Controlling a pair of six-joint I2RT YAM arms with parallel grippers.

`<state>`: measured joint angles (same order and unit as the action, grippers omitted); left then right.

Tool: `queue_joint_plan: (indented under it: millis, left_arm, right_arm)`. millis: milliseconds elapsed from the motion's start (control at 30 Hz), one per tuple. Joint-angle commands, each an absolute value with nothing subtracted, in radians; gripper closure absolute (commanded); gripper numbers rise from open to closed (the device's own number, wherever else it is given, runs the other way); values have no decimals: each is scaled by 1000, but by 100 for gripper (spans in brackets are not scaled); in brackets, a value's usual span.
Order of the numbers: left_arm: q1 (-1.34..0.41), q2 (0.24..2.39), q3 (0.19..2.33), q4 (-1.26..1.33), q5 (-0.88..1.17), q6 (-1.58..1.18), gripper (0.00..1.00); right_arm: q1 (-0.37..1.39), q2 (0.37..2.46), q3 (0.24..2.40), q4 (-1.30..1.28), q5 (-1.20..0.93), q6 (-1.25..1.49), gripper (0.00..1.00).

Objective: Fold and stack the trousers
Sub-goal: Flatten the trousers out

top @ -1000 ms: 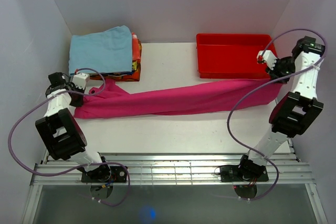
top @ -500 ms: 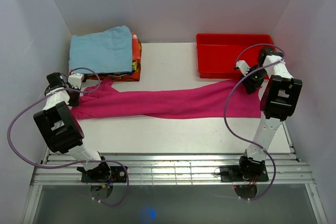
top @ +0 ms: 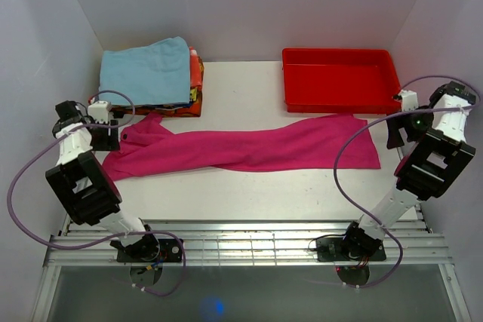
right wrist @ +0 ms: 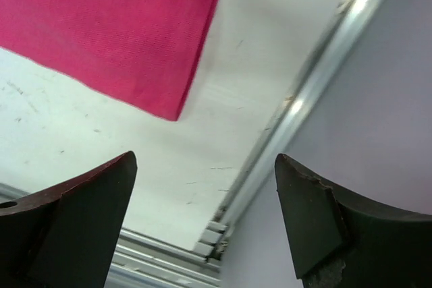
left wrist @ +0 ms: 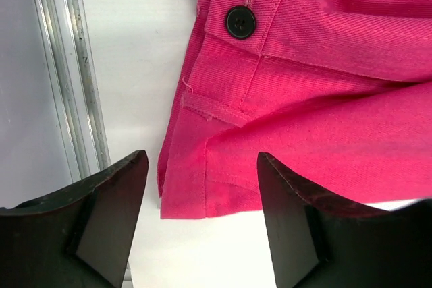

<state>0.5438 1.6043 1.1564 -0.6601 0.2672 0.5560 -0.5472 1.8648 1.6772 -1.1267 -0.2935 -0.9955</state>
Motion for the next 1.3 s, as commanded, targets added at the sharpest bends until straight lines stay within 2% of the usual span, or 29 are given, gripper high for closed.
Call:
queue_joint_plan:
  millis: [0,167,200,333,367,433,467,533,567,633,733,833,867,933,967,1033,1067,1100,1267]
  left_arm:
    - [581,1588,1221,-744,359,509,23]
    - [639,1643,1256,-833,409,525,19]
    - [670,1660,1264,-844,425,531,14]
    - [751,1713,1313,-937,454,594,8]
    - [768,1721,1315,-952,456,627,8]
    - [810,1732,1305,-968,462,661,8]
    - [821,1729,1278,-962,460,673,8]
    - [827,1724,1240,-930,442,710,9]
    - [827,1724,1221,-914,440,718,9]
    - [827,1733,1183,-881,446,735,12]
    - [825,1762,1163,-844,451,733,17]
    - [824,1812,1176,-828,472,721,29]
    - [822,1821,1183,-828,482,718,42]
    - [818,1827,1207,-837,508,712,56]
    - [818,1824,1218,-845,520,710,68]
    - [818,1799,1241,-870,551,710,81]
    - [818,1792,1267,-880,555,709,95]
    - [818,1773,1281,-890,564,707,100]
    - [821,1709,1394,-1037,572,742,100]
  right_arm:
    - [-564,1870,1524,-1122,-363,-888,12]
    - [-561,1884,1407,-994,-400,-807,14]
    - [-560,1902,1384,-973,-403,-793,15]
    - [-557,1931,1287,-899,-376,-779,22]
    - [-557,1936,1269,-890,-371,-784,31]
    - [-557,1939,1240,-870,-367,-793,40]
    - [-557,1940,1218,-868,-371,-798,51]
    - [-557,1942,1207,-888,-388,-816,62]
    - [-555,1942,1212,-897,-391,-822,75]
    - [-557,1934,1226,-914,-393,-834,89]
    - [-568,1913,1282,-971,-403,-862,92]
    - [-580,1898,1371,-1049,-416,-890,92]
    - [-583,1894,1393,-1069,-417,-896,92]
    - [-592,1885,1459,-1129,-423,-917,92]
    - [-595,1881,1480,-1144,-423,-922,92]
    - [-606,1873,1550,-1201,-431,-945,92]
    - [-609,1870,1578,-1218,-434,-949,92]
    - [-618,1870,1604,-1256,-443,-953,92]
    - [-655,1838,1746,-1308,-422,-1005,92]
